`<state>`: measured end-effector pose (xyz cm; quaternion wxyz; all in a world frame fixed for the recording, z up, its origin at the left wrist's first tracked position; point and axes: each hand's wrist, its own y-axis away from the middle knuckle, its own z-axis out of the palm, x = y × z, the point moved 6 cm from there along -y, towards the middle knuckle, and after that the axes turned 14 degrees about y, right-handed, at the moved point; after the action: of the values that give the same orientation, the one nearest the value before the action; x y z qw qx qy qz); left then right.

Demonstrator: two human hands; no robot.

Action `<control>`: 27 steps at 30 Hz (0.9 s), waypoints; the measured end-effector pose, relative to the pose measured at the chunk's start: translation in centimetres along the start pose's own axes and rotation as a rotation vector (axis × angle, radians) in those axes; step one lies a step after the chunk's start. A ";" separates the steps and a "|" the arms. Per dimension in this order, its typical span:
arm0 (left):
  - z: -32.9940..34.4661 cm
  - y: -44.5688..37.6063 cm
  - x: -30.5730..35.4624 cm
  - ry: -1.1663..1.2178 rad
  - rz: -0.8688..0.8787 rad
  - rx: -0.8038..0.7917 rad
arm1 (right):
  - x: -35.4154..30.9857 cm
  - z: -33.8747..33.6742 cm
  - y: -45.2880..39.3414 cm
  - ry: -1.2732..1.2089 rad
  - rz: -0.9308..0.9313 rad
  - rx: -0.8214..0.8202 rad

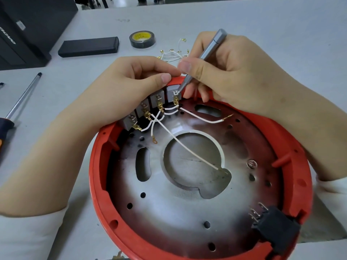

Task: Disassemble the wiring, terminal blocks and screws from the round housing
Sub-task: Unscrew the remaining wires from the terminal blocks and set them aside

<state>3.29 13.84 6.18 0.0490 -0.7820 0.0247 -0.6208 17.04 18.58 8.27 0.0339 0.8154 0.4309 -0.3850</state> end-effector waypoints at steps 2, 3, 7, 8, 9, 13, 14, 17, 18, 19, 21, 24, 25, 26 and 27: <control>-0.1 0.0 -0.1 0.010 -0.004 0.007 | -0.4 -0.1 0.4 0.085 -0.024 0.021; -0.1 0.0 -0.1 0.012 -0.006 0.005 | -0.6 -0.2 0.6 0.145 -0.042 0.035; 0.0 0.0 -0.2 0.011 -0.007 -0.015 | -1.3 -0.1 1.2 0.304 -0.105 0.065; 0.0 0.0 -0.2 0.007 -0.008 -0.012 | -1.3 -0.1 1.2 0.315 -0.105 0.063; -0.1 0.0 -0.2 0.004 -0.008 -0.008 | -1.2 -0.1 1.1 0.313 -0.095 0.057; -0.1 0.0 -0.2 0.016 -0.006 0.001 | -0.7 -0.2 0.3 0.199 -0.014 0.039; -0.1 0.0 -0.1 0.013 -0.006 -0.001 | -0.7 -0.2 0.0 0.187 0.003 0.038; 0.0 0.0 -0.1 0.021 -0.003 -0.006 | -0.5 0.4 -1.0 0.319 0.028 -0.013; 0.1 0.1 -0.1 0.021 -0.002 -0.012 | -0.5 0.7 -1.1 0.370 0.026 -0.036; 0.1 0.1 0.0 0.020 -0.001 -0.015 | -0.5 0.9 -1.2 0.386 0.024 -0.043; 0.1 0.1 0.0 0.024 -0.002 -0.009 | -0.4 0.6 -0.9 0.303 0.024 -0.006; -0.2 0.1 -0.1 -0.007 -0.008 0.012 | -0.5 -0.3 -0.3 0.177 -0.005 0.113; -0.2 0.1 -0.1 -0.017 -0.011 0.017 | -0.6 -0.5 -0.2 0.148 -0.020 0.127; -0.2 0.1 -0.1 -0.021 -0.012 0.019 | -0.7 -0.5 -0.1 0.125 -0.030 0.127; -0.2 0.1 -0.1 -0.020 -0.010 0.018 | -0.7 -0.5 0.0 0.111 -0.035 0.117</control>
<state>3.04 13.71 6.12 0.0531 -0.7879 0.0145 -0.6134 17.11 18.32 9.12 -0.0448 0.8284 0.4232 -0.3641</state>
